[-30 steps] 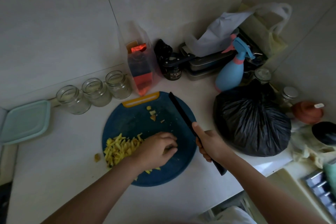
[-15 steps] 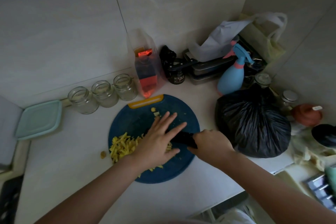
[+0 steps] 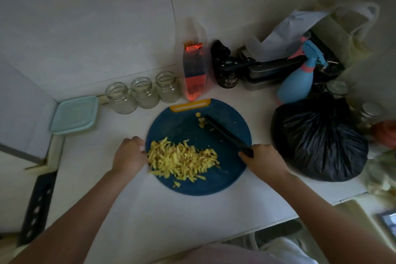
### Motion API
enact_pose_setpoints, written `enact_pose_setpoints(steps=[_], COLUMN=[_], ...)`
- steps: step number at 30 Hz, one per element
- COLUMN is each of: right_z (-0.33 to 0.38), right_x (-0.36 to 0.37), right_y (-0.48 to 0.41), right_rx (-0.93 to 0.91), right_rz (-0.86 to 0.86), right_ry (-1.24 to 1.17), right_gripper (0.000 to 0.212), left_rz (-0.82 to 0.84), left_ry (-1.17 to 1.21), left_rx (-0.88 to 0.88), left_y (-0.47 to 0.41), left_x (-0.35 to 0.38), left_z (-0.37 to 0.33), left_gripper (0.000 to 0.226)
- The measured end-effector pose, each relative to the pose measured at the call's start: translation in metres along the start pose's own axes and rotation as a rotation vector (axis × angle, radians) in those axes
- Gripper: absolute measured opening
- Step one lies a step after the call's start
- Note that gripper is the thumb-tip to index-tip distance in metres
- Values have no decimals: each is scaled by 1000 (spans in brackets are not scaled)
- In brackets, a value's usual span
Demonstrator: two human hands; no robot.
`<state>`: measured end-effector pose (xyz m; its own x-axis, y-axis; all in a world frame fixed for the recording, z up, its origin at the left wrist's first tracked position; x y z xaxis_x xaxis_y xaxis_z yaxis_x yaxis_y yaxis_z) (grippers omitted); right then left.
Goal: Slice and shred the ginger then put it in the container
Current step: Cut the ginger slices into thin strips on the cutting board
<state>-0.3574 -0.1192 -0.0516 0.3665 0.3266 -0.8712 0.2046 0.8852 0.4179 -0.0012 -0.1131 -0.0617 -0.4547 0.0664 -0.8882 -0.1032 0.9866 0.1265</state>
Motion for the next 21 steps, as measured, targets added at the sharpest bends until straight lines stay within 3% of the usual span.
enact_pose_setpoints(steps=[2, 10, 15, 18, 21], right_z=[4, 13, 11, 10, 7], right_x=[4, 10, 11, 8, 9], right_y=[-3, -5, -7, -8, -9], right_rx=[8, 24, 62, 76, 89], right_rz=[11, 24, 35, 30, 56], right_ry=[-56, -34, -114, -162, -194], right_gripper=[39, 44, 44, 43, 40], left_rz=[50, 0, -95, -142, -22], left_ry=[13, 77, 7, 117, 331], left_rx=[-62, -139, -63, 10, 34], left_y=[6, 12, 0, -14, -28], left_x=[2, 1, -14, -20, -10], left_z=[16, 18, -8, -39, -71], left_gripper=[34, 13, 17, 17, 16])
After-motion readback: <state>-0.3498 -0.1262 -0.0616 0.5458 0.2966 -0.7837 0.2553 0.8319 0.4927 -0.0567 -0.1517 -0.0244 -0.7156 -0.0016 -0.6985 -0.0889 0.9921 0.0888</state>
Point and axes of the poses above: each hand's wrist, its own y-axis away from the middle knuckle, its own x-axis out of the palm, z = x × y, the point moved 6 cm from there along -y, towards the middle knuckle, and after that the axes turned 15 degrees about x, right-handed, at the moved point
